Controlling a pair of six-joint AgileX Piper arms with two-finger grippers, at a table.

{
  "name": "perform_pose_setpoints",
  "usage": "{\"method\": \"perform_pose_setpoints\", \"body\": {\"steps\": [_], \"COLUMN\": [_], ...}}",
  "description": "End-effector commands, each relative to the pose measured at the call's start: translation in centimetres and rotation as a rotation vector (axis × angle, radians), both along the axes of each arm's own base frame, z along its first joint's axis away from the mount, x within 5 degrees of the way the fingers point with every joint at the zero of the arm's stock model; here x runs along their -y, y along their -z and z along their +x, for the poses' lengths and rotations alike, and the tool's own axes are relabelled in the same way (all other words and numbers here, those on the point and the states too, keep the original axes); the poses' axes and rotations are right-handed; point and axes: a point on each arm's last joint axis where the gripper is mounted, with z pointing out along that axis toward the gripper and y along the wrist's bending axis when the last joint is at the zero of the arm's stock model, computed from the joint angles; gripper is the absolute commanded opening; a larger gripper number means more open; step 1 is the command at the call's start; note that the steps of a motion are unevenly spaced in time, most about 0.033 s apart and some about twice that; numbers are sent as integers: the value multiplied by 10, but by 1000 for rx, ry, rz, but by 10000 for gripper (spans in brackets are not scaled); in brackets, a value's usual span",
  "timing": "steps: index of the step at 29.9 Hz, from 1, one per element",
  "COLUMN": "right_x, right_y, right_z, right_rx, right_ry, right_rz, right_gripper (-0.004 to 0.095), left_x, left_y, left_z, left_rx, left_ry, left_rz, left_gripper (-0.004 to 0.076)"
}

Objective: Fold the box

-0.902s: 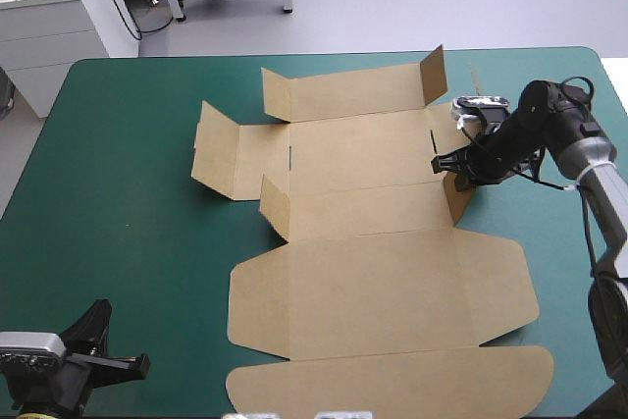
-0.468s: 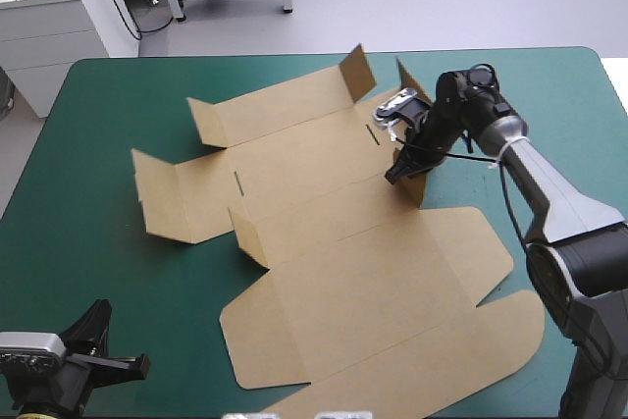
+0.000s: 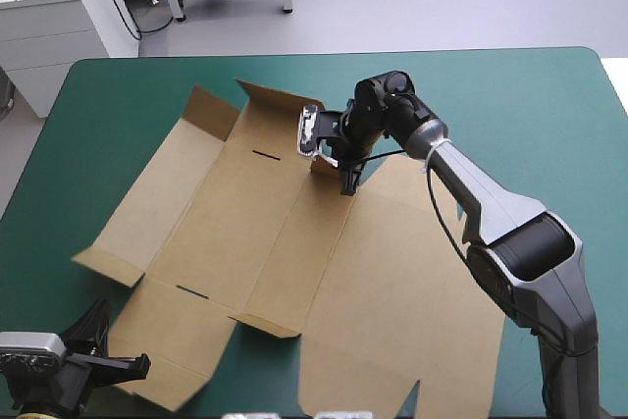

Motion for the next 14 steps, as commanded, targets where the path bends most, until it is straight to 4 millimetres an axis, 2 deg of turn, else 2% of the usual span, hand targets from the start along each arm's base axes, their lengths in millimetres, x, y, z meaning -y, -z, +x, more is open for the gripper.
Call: {"method": "perform_pose_setpoints", "body": {"steps": [1, 14], "right_x": [-5, -15], "right_y": [-37, -20], "right_z": [-4, 8], "right_rx": [215, 274], "right_ry": [-152, -238], "right_rz": [16, 8], "right_gripper": [-19, 0], "left_x": [1, 1], "left_y": [-15, -15], "left_z": [-3, -3], "left_rx": [112, 111], "left_ry": [0, 1], "left_rz": [-19, -20], "left_gripper": [-8, -8]}}
